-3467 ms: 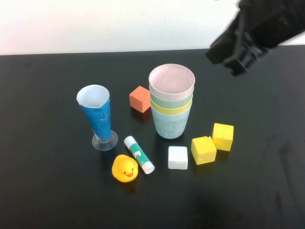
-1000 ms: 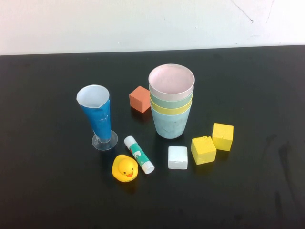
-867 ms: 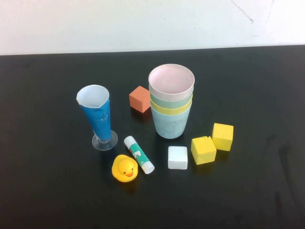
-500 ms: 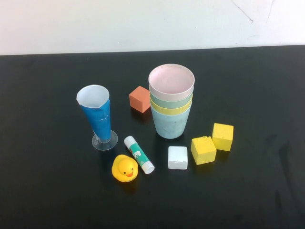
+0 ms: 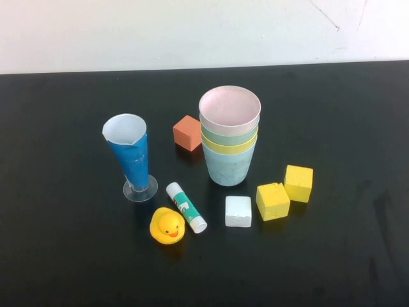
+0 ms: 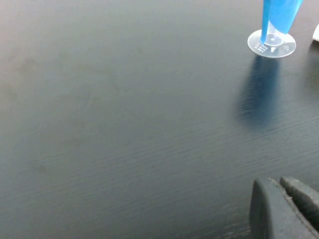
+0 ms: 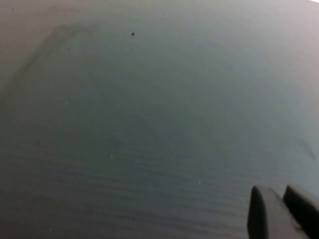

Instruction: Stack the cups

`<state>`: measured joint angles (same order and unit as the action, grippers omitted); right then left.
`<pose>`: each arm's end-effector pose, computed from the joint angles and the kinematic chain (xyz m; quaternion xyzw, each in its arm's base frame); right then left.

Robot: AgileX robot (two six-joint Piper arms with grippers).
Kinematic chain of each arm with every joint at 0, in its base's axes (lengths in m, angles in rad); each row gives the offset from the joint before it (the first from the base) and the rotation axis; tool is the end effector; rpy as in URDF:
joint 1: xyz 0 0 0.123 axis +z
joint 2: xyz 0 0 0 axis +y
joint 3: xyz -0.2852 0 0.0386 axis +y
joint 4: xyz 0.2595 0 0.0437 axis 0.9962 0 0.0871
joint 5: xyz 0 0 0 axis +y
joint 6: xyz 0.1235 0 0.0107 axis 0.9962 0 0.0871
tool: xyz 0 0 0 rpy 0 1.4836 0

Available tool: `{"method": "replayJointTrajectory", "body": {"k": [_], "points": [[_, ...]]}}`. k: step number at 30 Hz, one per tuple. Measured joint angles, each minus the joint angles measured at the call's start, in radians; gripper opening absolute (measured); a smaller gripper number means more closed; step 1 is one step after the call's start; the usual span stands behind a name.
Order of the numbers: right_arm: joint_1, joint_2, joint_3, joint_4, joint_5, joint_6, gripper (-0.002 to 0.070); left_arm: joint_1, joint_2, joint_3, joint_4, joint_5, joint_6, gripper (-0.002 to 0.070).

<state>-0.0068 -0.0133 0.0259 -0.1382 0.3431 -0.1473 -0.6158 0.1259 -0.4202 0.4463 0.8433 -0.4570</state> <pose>0.0938 -0.0064 0.1656 -0.0932 0.7889 -0.1043 0.5984 0.0763 -0.0050 0.2673 0.1037 0.8235 -0.0750 0.5528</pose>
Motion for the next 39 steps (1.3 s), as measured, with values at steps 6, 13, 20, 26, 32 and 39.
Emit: {"method": "replayJointTrajectory", "body": {"k": [6, 13, 20, 26, 32, 39], "points": [[0.000, 0.000, 0.000, 0.000, 0.000, 0.000, 0.0064, 0.000, 0.000, 0.000, 0.000, 0.000, 0.000, 0.0001], [0.000, 0.000, 0.000, 0.000, 0.000, 0.000, 0.0064, 0.000, -0.002, 0.000, 0.037, 0.002, 0.004, 0.0001], [0.000, 0.000, 0.000, -0.001, 0.000, 0.000, 0.0064, 0.000, -0.008, 0.007, 0.059, 0.032, 0.061, 0.0001], [0.000, 0.000, -0.002, -0.001, 0.003, 0.000, 0.0064, 0.015, -0.093, 0.113, 0.055, -0.068, 0.078, 0.0001], [0.000, 0.000, -0.002, -0.002, 0.005, 0.000, 0.0064, 0.153, -0.139, 0.250, -0.045, -0.273, 0.104, 0.0001], [0.000, 0.000, -0.002, -0.002, 0.005, 0.000, 0.0064, 0.476, -0.139, 0.413, -0.384, -0.499, 0.331, 0.0001]]}}
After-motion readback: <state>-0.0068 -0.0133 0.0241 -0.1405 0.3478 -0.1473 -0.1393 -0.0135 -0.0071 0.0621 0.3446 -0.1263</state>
